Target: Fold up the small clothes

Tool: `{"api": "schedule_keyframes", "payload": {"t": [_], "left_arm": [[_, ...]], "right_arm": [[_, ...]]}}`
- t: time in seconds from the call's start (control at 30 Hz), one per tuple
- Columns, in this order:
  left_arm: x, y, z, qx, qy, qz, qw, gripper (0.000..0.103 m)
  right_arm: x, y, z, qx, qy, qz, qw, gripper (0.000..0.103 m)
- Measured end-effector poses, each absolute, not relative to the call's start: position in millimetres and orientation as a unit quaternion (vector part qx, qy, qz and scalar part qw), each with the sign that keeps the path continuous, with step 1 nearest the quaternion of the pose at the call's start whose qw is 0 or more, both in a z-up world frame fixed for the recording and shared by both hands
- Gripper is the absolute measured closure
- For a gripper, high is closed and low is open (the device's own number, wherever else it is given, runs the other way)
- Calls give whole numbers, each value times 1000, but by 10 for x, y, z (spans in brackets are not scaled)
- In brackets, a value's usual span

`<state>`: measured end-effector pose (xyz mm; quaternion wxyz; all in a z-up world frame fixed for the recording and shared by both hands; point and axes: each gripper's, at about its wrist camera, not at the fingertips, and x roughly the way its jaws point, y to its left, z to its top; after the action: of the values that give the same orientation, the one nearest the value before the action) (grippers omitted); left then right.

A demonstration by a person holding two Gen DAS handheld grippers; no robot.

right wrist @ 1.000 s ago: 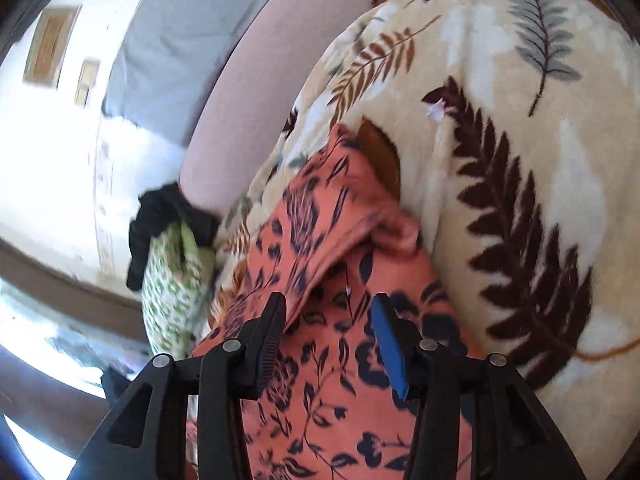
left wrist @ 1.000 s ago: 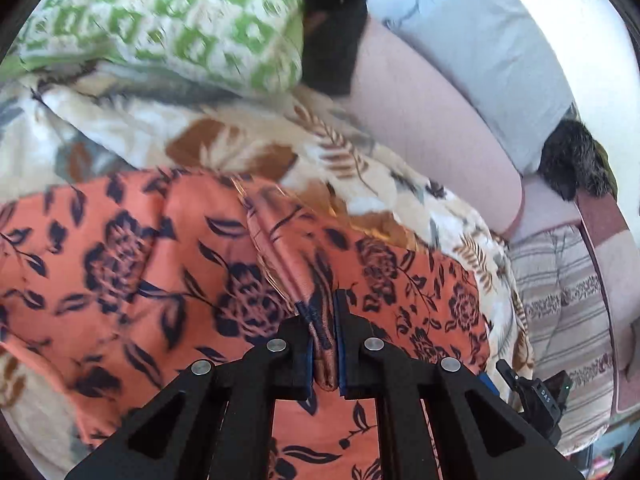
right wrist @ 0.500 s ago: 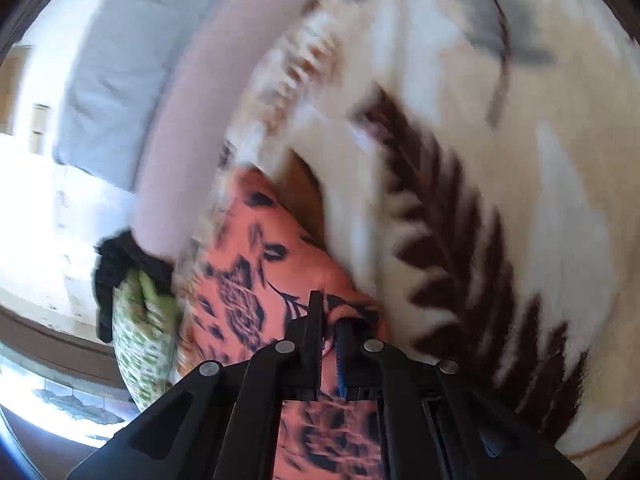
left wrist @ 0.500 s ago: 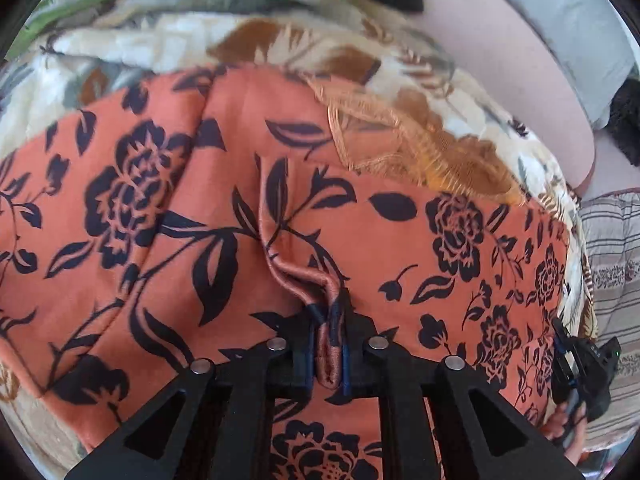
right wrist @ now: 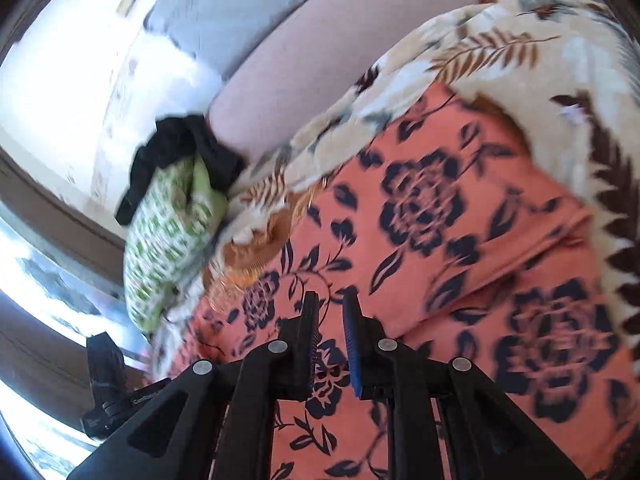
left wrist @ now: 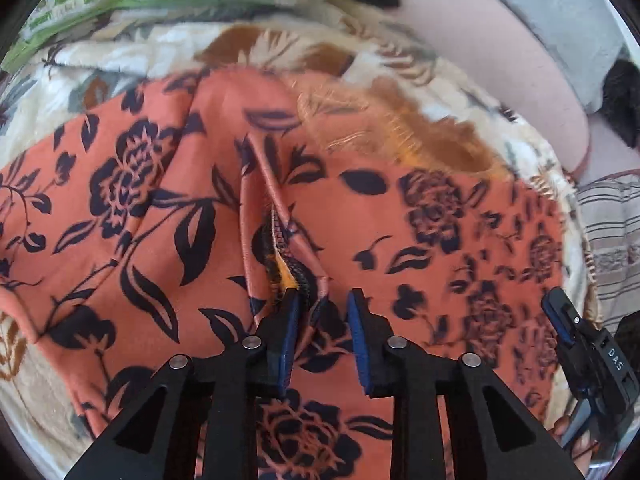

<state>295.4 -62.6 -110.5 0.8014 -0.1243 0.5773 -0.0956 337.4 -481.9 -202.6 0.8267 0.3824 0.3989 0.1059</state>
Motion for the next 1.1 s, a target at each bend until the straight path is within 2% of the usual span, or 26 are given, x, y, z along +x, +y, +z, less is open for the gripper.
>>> {"api": "schedule_keyframes", "payload": {"t": [0.1,0.17,0.2,0.27,0.33,0.43,0.67,0.87,0.97,1.03,1.1], "left_arm": [[2922,-481,-987,-163,582,-113,788,80],[2828,-240,-872,-188,573,-128,787,80],[2769,-92,-786,-193,562,-132,794,80],[2683,256,-562,-185,538,-121,814,76],[2685,700,-374,-185,527,-86,825,64],[2731,1417,-187,-194,526,-9,828,53],[3004,2718,-324,-167,595,154,771,51],[3316,2959,-671,-242,610,179,733,52],[3358,2934,-662,-249,598,188,738,56],[3318,2946,-636,-219,608,199,737,85],[3142,2987,-604,-227,610,196,734,91]], "right_arm": [[3521,-4606,-2331,354,456,109,809,78],[3429,-4610,-2255,349,435,95,824,79],[3401,-4588,-2203,348,430,93,828,75],[3342,-4487,-2097,343,414,114,836,74],[3359,-4347,-2156,320,433,123,834,56],[3259,-4116,-2176,244,402,115,875,55],[3283,-4122,-2173,259,396,121,873,52],[3284,-4152,-2179,265,394,123,871,52],[3282,-4150,-2179,266,394,124,871,52],[3279,-4150,-2178,266,394,123,871,52],[3278,-4148,-2177,266,394,123,871,52]]}}
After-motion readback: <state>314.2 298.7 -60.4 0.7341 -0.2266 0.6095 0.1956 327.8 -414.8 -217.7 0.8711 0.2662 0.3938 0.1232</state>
